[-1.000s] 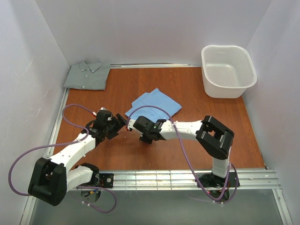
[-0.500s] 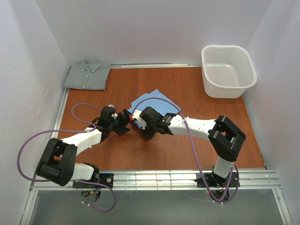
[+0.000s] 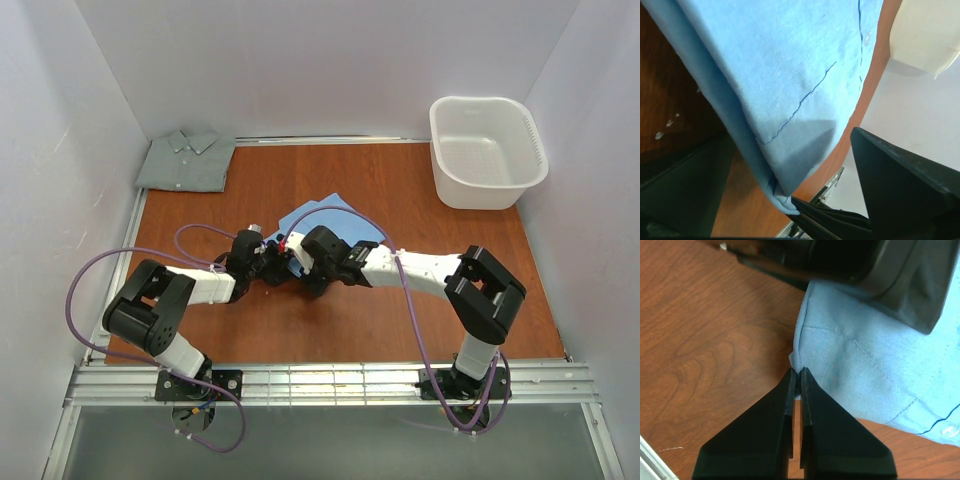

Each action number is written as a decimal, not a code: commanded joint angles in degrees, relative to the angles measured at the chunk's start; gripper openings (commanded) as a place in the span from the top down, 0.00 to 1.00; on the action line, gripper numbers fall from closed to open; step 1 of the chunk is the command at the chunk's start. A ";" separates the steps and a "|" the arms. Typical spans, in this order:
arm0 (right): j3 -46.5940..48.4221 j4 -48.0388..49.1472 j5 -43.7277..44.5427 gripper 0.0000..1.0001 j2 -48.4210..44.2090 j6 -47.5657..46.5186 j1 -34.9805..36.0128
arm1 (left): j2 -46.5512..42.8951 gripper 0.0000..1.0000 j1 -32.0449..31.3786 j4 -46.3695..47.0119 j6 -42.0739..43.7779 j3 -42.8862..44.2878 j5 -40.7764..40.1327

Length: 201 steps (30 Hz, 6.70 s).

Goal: Fold and stack the long sleeve shirts
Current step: Fold the shirt

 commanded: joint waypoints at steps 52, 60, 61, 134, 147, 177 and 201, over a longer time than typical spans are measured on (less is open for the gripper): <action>-4.46 -11.03 -3.04 0.37 -35.71 15.10 -0.14 | -1.80 1.00 5.26 -92.28 76.14 68.84 -51.29; -7.53 -11.03 1.60 0.37 -40.19 16.86 -0.14 | 11.80 1.00 -11.51 -89.81 85.13 72.67 -55.83; -7.80 -11.03 2.31 0.37 -40.81 17.38 -0.14 | 13.99 1.00 -15.27 -89.55 85.13 73.65 -55.83; -41.82 8.99 -12.00 0.19 -43.46 48.51 -44.96 | 8.56 0.24 0.51 -42.62 47.43 36.93 -1.79; -31.10 14.45 -28.34 0.55 -14.83 31.11 -45.58 | -4.67 0.39 0.42 -32.77 34.09 13.75 4.02; -10.61 -1.29 -22.11 0.52 -14.72 16.95 -43.48 | -3.25 0.51 2.09 -39.97 39.68 28.81 -11.01; -12.81 6.72 -27.21 0.57 -6.62 19.06 -42.86 | 19.29 0.60 2.97 -41.20 45.58 40.88 -7.23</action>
